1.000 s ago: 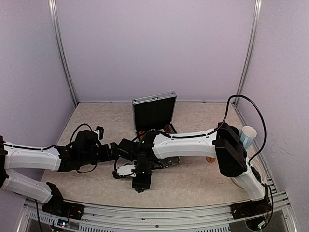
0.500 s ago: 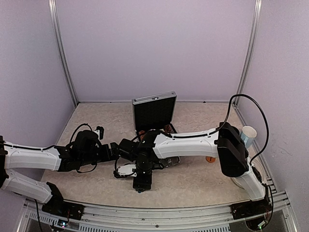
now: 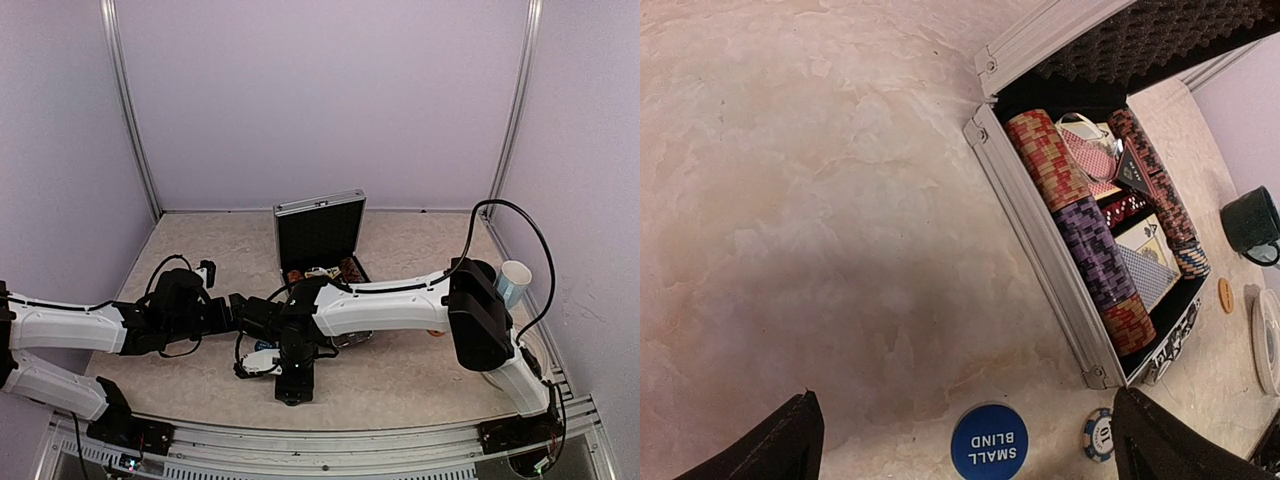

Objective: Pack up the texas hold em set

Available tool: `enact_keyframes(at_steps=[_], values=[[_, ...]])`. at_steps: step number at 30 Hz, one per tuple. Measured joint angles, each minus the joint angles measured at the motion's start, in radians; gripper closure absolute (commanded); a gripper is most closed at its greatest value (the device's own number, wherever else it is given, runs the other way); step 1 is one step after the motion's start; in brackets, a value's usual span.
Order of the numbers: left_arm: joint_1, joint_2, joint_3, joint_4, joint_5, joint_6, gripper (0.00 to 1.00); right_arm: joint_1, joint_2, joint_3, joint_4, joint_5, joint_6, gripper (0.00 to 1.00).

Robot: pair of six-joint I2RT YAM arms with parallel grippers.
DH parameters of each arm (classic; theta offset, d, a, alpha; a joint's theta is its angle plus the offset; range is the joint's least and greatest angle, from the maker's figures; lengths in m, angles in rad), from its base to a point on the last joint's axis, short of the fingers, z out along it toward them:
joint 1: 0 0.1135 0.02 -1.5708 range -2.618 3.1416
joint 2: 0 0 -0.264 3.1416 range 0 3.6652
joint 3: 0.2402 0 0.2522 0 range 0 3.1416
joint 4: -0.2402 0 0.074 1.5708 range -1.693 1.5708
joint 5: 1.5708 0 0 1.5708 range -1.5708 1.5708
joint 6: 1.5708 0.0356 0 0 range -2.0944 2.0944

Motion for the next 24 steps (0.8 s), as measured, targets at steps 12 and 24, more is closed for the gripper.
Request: enact_keyframes(at_steps=[12, 24], values=[[0.000, 0.000, 0.000, 0.005, 0.004, 0.000, 0.01, 0.005, 0.024, 0.036, -0.018, 0.042, 0.019, 0.56], [0.000, 0.000, 0.000, 0.005, 0.005, -0.001, 0.01, 0.007, 0.021, 0.031, -0.010, 0.021, 0.016, 0.68]])
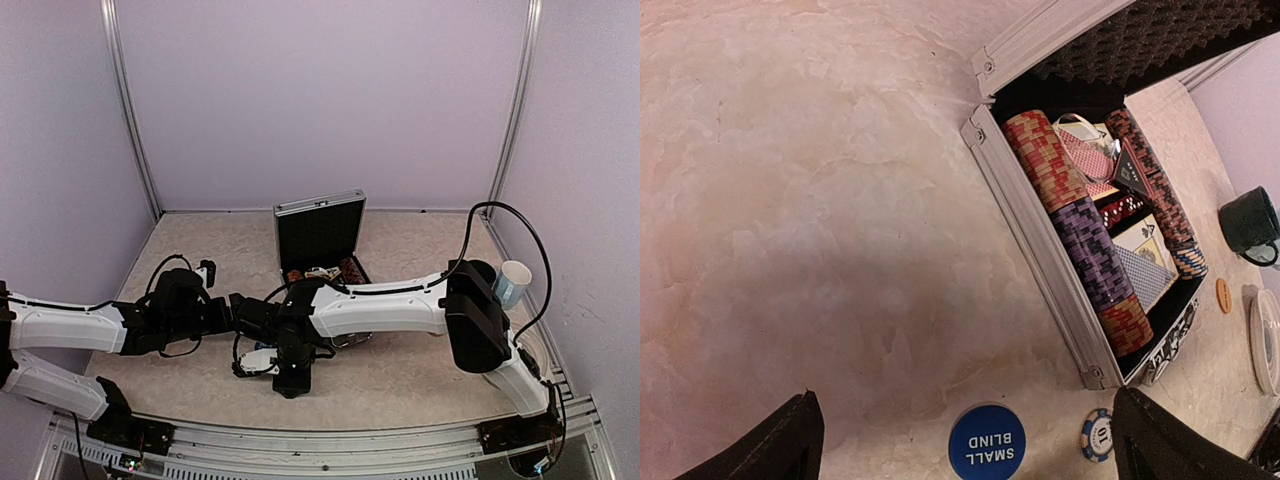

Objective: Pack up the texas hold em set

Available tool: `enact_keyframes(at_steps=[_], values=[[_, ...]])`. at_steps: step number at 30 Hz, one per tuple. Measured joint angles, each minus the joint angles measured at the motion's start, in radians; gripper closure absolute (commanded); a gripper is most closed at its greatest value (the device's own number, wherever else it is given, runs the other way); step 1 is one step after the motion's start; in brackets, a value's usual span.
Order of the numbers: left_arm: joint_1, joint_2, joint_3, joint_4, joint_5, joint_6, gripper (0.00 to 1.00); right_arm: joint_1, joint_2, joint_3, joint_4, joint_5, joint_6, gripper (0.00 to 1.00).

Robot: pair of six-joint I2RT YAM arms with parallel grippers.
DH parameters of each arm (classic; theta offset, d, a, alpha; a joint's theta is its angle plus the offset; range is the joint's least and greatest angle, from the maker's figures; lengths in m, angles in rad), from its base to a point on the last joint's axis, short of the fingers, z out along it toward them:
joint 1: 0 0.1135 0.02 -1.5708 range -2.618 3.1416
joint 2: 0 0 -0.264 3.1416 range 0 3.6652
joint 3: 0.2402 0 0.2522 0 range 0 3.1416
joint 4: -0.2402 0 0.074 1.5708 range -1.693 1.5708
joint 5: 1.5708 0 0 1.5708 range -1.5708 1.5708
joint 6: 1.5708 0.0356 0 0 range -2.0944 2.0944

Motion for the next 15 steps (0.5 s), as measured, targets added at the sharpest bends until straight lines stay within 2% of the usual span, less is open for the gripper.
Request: enact_keyframes(at_steps=[15], values=[[0.000, 0.005, 0.000, 0.001, 0.002, -0.001, 0.01, 0.000, -0.036, -0.050, 0.040, 0.014, 0.001, 0.75]])
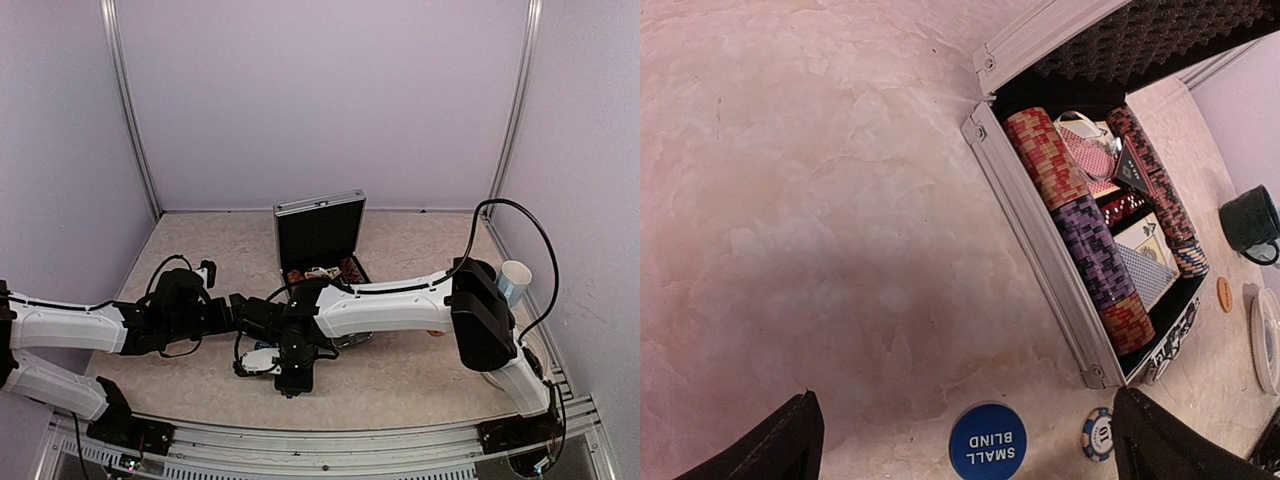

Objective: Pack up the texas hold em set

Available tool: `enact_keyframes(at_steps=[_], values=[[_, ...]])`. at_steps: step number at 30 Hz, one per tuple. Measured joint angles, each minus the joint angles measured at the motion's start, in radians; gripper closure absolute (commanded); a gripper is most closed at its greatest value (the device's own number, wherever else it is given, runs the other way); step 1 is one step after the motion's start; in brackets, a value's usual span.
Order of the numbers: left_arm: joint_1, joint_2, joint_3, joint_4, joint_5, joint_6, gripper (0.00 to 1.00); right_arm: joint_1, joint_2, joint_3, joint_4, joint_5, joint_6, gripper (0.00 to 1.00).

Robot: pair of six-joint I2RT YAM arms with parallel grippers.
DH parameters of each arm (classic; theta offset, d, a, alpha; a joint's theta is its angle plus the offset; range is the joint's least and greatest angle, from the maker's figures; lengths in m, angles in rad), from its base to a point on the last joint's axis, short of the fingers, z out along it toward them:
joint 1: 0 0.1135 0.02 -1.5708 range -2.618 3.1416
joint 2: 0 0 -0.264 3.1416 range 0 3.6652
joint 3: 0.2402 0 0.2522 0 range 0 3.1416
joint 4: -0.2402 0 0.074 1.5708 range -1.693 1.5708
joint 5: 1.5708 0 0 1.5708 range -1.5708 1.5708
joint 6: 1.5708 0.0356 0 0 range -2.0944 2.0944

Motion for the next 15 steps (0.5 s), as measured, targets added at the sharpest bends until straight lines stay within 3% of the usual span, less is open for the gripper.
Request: enact_keyframes(at_steps=[9, 15], values=[[0.000, 0.011, 0.000, 0.000, 0.000, -0.001, 0.01, 0.000, -0.011, -0.017, 0.009, 0.008, 0.000, 0.75], [0.000, 0.023, 0.000, 0.000, 0.000, 0.000, 0.01, -0.002, -0.013, -0.019, 0.009, 0.010, 0.001, 0.61]])
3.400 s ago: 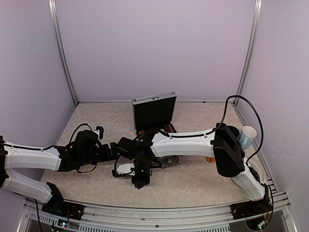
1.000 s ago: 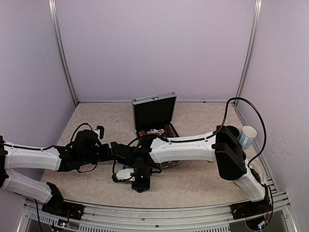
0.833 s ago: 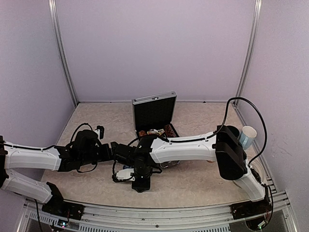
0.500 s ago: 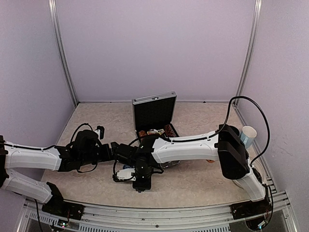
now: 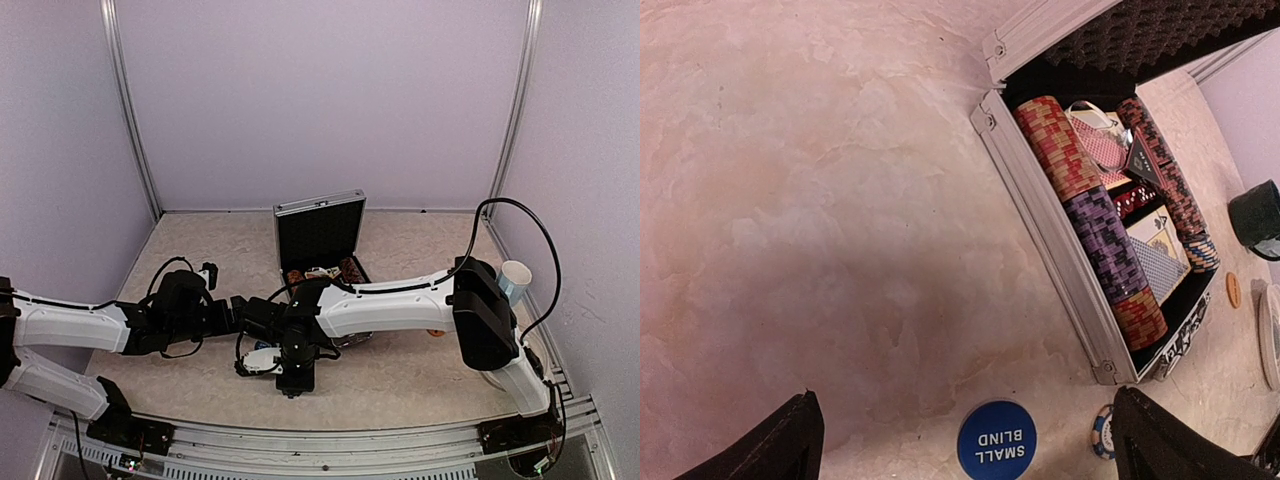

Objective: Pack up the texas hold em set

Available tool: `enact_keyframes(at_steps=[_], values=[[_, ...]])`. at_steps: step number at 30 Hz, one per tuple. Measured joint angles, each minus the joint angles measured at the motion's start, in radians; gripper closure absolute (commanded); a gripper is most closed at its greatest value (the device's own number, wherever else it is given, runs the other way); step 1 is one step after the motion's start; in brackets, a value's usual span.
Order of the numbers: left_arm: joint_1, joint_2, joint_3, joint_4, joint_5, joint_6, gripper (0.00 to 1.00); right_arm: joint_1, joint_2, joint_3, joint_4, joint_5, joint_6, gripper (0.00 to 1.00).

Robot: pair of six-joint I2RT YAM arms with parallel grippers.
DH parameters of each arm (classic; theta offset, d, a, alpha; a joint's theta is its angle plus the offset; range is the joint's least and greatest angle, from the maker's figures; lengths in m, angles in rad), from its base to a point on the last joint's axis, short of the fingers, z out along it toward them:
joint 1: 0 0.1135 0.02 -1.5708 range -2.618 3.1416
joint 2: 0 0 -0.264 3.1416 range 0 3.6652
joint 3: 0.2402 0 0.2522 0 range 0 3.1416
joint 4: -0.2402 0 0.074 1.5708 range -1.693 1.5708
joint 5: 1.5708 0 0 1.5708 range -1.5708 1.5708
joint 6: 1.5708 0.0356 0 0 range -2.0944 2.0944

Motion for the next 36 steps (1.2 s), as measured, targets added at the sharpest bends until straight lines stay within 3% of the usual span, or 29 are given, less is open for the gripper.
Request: enact_keyframes(at_steps=[3, 6, 26, 36], values=[[0.000, 0.001, 0.000, 0.000, 0.000, 0.000, 0.01, 0.000, 0.000, 0.000, 0.000, 0.002, -0.001, 0.41], [0.000, 0.001, 0.000, 0.000, 0.000, 0.000, 0.01, 0.000, 0.000, 0.000, 0.000, 0.002, 0.001, 0.32], [0.000, -0.008, 0.002, -0.002, -0.001, 0.002, 0.01, 0.001, -0.101, -0.011, 0.036, -0.007, 0.026, 0.30], [0.000, -0.014, 0.002, -0.004, -0.001, 0.001, 0.01, 0.035, -0.053, -0.082, 0.043, -0.034, 0.028, 0.27]])
